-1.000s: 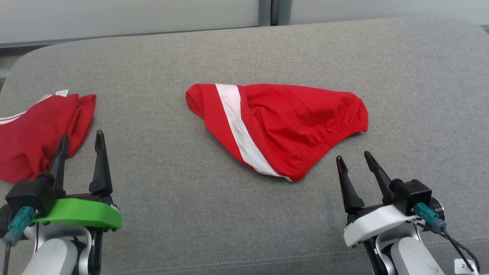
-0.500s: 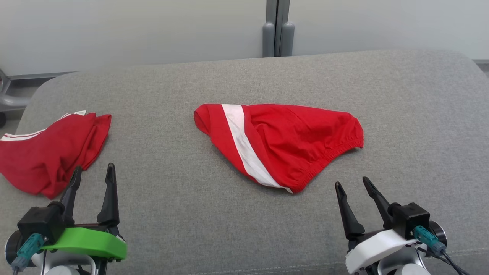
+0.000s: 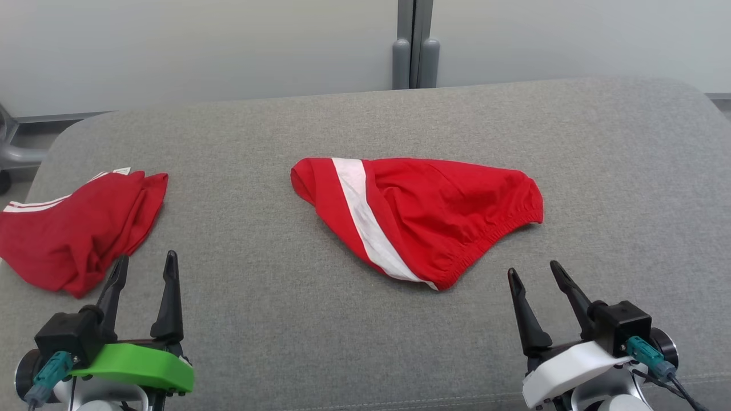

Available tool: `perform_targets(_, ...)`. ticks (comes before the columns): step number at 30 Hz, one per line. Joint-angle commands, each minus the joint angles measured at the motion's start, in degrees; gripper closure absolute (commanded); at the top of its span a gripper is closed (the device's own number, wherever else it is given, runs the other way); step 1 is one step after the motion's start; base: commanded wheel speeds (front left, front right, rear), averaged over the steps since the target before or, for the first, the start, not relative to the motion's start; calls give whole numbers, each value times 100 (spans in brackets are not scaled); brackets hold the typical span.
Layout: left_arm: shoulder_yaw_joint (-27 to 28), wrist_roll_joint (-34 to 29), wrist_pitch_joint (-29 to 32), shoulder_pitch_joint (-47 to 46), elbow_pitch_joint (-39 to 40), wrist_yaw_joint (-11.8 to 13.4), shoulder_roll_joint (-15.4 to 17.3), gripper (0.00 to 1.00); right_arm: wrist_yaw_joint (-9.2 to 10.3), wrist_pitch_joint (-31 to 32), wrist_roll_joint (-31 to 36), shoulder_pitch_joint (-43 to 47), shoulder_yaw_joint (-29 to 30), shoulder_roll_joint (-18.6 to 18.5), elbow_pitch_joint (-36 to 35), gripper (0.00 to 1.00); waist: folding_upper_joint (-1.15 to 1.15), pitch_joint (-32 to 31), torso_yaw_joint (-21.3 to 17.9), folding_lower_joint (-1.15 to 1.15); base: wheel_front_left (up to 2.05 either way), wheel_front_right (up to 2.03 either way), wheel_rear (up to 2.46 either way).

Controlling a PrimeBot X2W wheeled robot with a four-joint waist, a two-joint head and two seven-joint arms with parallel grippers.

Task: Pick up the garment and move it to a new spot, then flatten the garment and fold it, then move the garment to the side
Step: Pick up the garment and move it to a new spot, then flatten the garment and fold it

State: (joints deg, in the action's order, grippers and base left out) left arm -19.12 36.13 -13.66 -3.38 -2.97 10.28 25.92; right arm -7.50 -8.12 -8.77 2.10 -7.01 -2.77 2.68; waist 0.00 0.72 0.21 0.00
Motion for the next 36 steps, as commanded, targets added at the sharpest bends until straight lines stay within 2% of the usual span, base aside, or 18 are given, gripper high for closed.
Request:
perform_targets(1, -8, -2, -3, -84, -18, 26, -18, 0, 2, 46, 103, 25, -13, -11, -28, 0, 0, 25, 65, 0, 0, 0, 0)
perform_targets(3, -50, -7, 19, -146, -14, 9, -66, 0, 2, 151, 189, -75, -81, -45, -6, 0, 0, 71, 180, 0, 0, 0, 0)
perform_targets(7, -180, -38, 34, -305, -56, -49, -176, 0, 3, 465, 336, -306, -440, -350, 252, 0, 0, 182, 529, 0, 0, 0, 0)
perform_targets(12, -375, -51, 9, -574, -214, -193, -405, 0, 3, 746, 287, -699, -935, -817, 730, 0, 0, 389, 1017, 0, 0, 0, 0)
perform_targets(17, -580, -107, -39, -831, -424, -369, -670, 0, 3, 893, 217, -1050, -1246, -1127, 1313, 0, 0, 591, 1428, 0, 0, 0, 0)
perform_targets(25, -623, -149, -113, -1006, -730, -520, -907, 0, 3, 883, 207, -1443, -1450, -1282, 2018, 0, 0, 751, 1622, 0, 0, 0, 0)
perform_targets(26, -608, -153, -110, -1024, -754, -535, -933, 0, 3, 887, 193, -1492, -1487, -1285, 2102, 8, 0, 764, 1619, 0, 0, 0, 0)
perform_targets(28, -585, -172, -114, -1049, -790, -557, -954, 0, 3, 932, 169, -1599, -1566, -1292, 2249, 96, 0, 789, 1588, 0, 0, 0, 0)
perform_targets(29, -567, -178, -121, -1060, -805, -566, -954, 0, 3, 930, 143, -1655, -1609, -1284, 2300, 100, 0, 800, 1559, 0, 0, 0, 0)
perform_targets(32, -503, -234, -136, -1082, -864, -592, -943, 0, 4, 1041, -97, -1781, -1796, -1271, 2372, 100, 0, 808, 1401, 0, 0, 0, 0)
perform_targets(36, -423, -263, -145, -1077, -867, -597, -941, 0, 4, 1328, -579, -1850, -2175, -1410, 2021, 100, 0, 793, 1206, 0, 0, 0, 0)
